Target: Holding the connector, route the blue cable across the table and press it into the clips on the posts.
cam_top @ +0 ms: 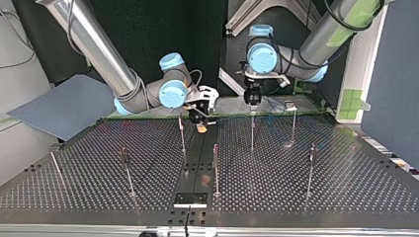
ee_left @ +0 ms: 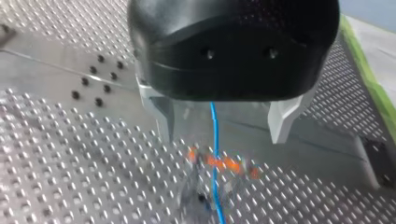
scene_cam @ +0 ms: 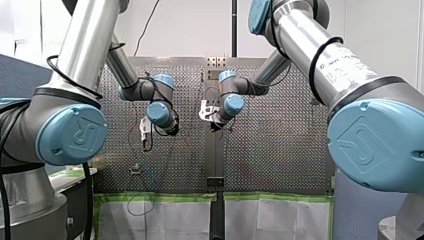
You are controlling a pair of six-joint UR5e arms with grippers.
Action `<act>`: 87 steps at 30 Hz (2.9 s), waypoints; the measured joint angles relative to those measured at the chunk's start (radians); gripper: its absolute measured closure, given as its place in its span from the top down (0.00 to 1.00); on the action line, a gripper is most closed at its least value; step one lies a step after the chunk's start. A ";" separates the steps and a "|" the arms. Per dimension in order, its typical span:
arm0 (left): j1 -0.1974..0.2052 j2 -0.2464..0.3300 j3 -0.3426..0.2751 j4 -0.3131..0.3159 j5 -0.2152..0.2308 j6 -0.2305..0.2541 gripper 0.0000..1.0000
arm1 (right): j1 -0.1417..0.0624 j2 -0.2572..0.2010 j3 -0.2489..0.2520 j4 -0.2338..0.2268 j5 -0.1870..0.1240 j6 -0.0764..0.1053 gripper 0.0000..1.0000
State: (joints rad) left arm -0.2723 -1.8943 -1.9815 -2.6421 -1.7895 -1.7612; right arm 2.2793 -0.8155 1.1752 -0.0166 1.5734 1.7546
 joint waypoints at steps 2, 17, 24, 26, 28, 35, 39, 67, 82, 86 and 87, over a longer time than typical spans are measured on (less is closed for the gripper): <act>-0.020 0.000 0.000 0.017 -0.014 -0.019 1.00 | 0.000 0.000 0.000 0.000 0.000 0.000 0.00; -0.097 -0.024 0.053 0.041 -0.061 -0.041 1.00 | -0.001 0.000 0.000 0.001 0.000 0.000 0.00; -0.096 -0.081 0.114 0.033 -0.099 -0.052 1.00 | -0.001 0.000 0.000 0.005 -0.001 0.000 0.00; -0.094 -0.100 0.132 0.048 -0.105 -0.064 1.00 | -0.002 -0.001 0.000 0.005 -0.001 0.000 0.00; -0.091 -0.115 0.141 0.061 -0.106 -0.072 1.00 | -0.003 -0.001 0.000 0.005 -0.001 0.000 0.00; -0.084 -0.159 0.157 0.094 -0.089 -0.086 1.00 | -0.003 -0.001 0.000 0.006 -0.002 0.000 0.00; -0.083 -0.187 0.180 0.086 -0.086 -0.095 1.00 | -0.003 -0.001 0.000 0.006 -0.002 0.000 0.00; -0.097 -0.242 0.282 0.021 -0.187 -0.104 0.00 | -0.010 -0.003 -0.003 0.014 -0.003 0.000 0.00; -0.106 -0.235 0.282 -0.021 -0.147 -0.103 0.60 | -0.015 -0.005 -0.002 0.015 -0.002 0.002 0.00; -0.107 -0.235 0.282 -0.028 -0.151 -0.104 0.46 | -0.015 -0.005 -0.001 0.015 -0.002 0.002 0.00; -0.107 -0.235 0.282 -0.029 -0.152 -0.104 0.44 | -0.015 -0.005 -0.001 0.015 -0.002 0.003 0.00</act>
State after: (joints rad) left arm -0.3795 -2.1295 -1.6994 -2.6708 -1.9415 -1.8652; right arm 2.2640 -0.8203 1.1746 -0.0018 1.5717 1.7572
